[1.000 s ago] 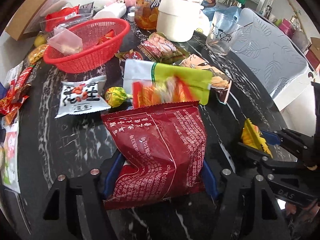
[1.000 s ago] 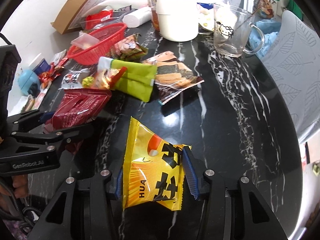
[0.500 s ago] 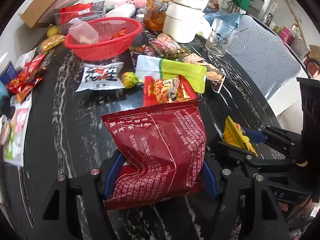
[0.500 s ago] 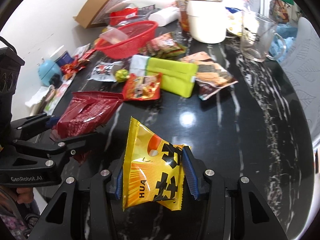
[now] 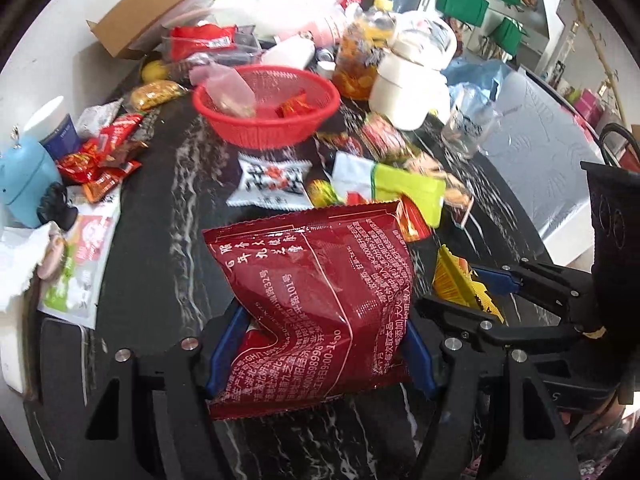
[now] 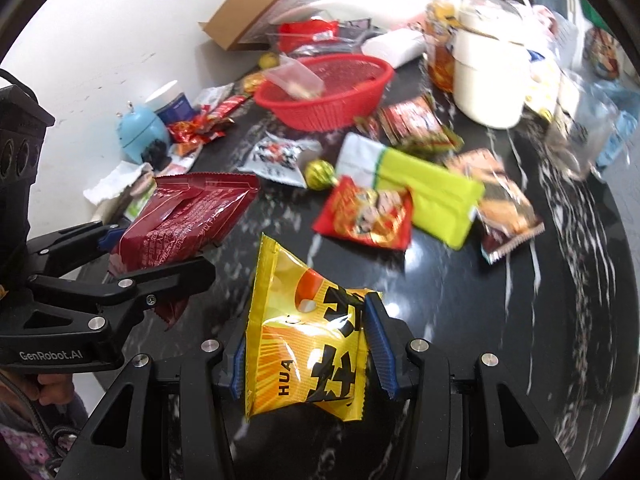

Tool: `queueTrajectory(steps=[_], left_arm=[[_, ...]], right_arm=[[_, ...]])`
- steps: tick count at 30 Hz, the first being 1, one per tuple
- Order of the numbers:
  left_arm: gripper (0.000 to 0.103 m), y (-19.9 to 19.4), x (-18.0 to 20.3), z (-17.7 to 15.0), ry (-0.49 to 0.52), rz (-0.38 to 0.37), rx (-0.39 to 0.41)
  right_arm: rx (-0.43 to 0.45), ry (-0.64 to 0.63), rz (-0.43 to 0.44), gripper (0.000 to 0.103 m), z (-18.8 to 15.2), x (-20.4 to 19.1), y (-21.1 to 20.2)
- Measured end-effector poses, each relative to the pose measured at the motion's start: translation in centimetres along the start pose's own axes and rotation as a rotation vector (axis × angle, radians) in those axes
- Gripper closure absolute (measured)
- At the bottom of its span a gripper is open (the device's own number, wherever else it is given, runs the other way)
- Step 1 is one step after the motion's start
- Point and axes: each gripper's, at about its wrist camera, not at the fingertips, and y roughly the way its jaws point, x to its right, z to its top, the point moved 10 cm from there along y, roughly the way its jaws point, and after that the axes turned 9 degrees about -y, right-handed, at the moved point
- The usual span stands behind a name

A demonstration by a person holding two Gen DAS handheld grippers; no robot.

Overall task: Organize snacks
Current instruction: 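Carry the dark red and yellow packets toward the red basket with both grippers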

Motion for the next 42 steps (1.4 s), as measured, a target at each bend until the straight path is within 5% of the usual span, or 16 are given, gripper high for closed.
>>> queueTrajectory(steps=[27,42], left_arm=[[0.034,0.1,-0.9,15.1,-0.019,-0.037,0.202],[0.034,3.7,-2.4,22.4,-0.003,0.028,0.245]], right_arm=[[0.147,-0.118,-0.023,0.054,15.2,4.0,0.6],[0.153,-0.144,-0.077,0.054,22.4,8.0,4.4]])
